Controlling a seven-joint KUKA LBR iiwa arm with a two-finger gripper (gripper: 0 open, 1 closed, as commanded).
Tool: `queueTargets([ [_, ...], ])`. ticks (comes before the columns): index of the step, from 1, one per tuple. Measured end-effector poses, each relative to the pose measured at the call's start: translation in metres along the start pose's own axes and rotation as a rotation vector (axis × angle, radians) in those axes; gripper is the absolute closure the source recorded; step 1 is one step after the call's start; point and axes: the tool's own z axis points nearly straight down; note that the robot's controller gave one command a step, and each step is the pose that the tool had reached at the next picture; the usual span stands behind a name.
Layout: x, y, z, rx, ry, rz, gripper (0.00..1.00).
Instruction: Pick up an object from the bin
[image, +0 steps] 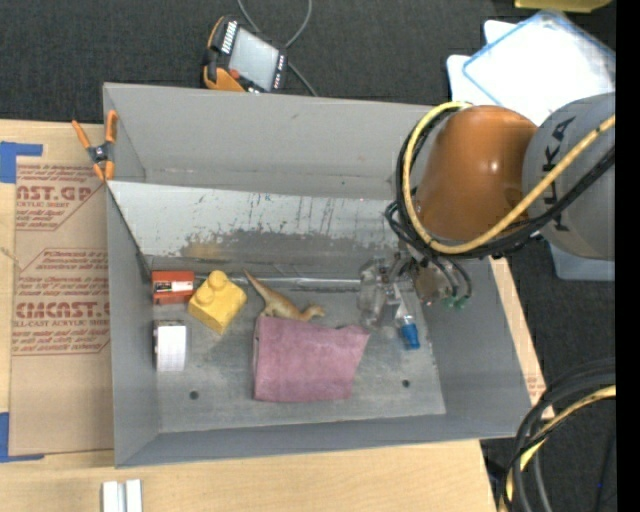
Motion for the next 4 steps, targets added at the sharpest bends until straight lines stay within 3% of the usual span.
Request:
queueTargets([
  [1,0.000,0.000,0.000,0.000,0.000,0.000,1.00],
  [2,-0.002,0.058,0.092,-0.003,0.005,-0.026,1.00],
  [3,-0.013,0.029,0.068,0.001,-0.014,0.391,0.00],
  [4,-0.013,0.029,0.068,0.001,-0.014,0.391,0.00],
])
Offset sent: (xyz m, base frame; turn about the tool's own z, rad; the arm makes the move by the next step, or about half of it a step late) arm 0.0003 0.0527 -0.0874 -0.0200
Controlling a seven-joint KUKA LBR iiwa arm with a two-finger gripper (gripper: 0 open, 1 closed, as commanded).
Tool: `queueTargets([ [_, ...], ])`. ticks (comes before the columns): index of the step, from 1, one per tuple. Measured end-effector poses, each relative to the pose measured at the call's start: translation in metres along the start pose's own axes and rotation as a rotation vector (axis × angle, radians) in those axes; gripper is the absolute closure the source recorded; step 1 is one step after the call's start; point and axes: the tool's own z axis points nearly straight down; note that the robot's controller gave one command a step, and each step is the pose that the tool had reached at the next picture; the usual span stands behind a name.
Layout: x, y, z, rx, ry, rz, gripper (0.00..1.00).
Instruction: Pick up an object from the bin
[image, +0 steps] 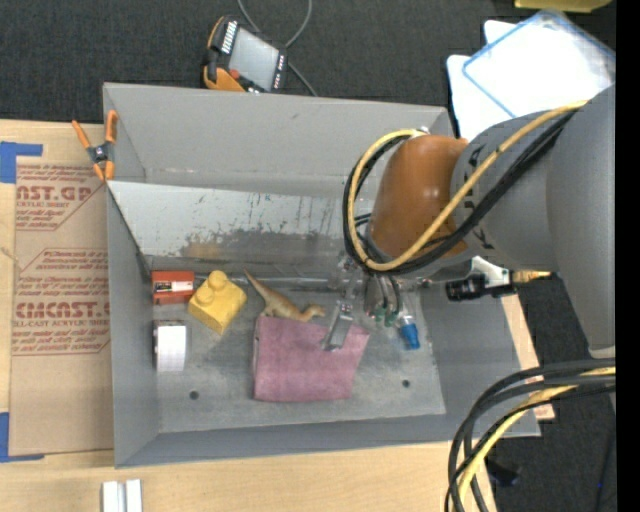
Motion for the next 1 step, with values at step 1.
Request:
queueTargets([
  [1,0.0062,-0.0062,0.0736,0.000,0.002,0.021,0.00],
])
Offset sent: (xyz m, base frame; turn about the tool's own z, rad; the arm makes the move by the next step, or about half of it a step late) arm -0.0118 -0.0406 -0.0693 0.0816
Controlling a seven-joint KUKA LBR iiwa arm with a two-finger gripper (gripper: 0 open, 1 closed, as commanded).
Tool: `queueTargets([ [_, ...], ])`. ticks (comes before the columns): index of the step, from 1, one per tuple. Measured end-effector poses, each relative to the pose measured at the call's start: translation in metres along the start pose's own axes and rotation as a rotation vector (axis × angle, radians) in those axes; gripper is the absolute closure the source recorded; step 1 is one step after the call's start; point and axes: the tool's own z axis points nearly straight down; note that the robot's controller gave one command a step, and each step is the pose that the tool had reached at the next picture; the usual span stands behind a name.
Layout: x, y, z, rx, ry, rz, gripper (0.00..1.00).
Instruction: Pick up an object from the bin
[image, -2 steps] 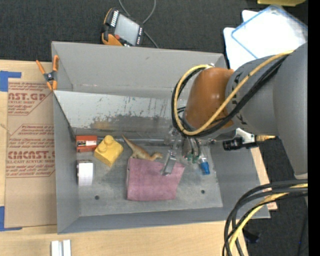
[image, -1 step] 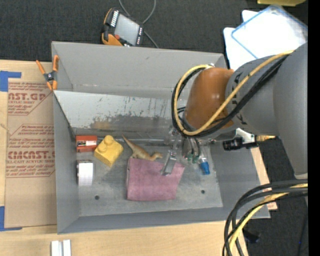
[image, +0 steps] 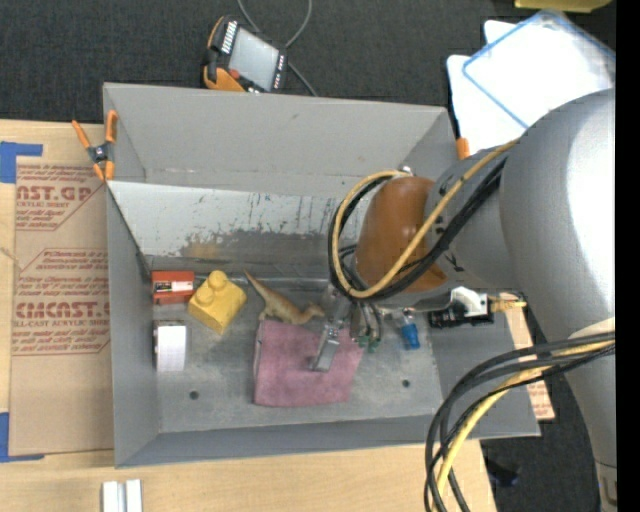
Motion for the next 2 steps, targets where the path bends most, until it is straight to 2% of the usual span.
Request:
queueTargets([
  [1,-0.0051,-0.0357,-0.0048,-0.005,-0.015,0.060,1.00],
  [2,-0.0051,-0.0357,-0.0048,-0.005,-0.015,0.061,1.00],
])
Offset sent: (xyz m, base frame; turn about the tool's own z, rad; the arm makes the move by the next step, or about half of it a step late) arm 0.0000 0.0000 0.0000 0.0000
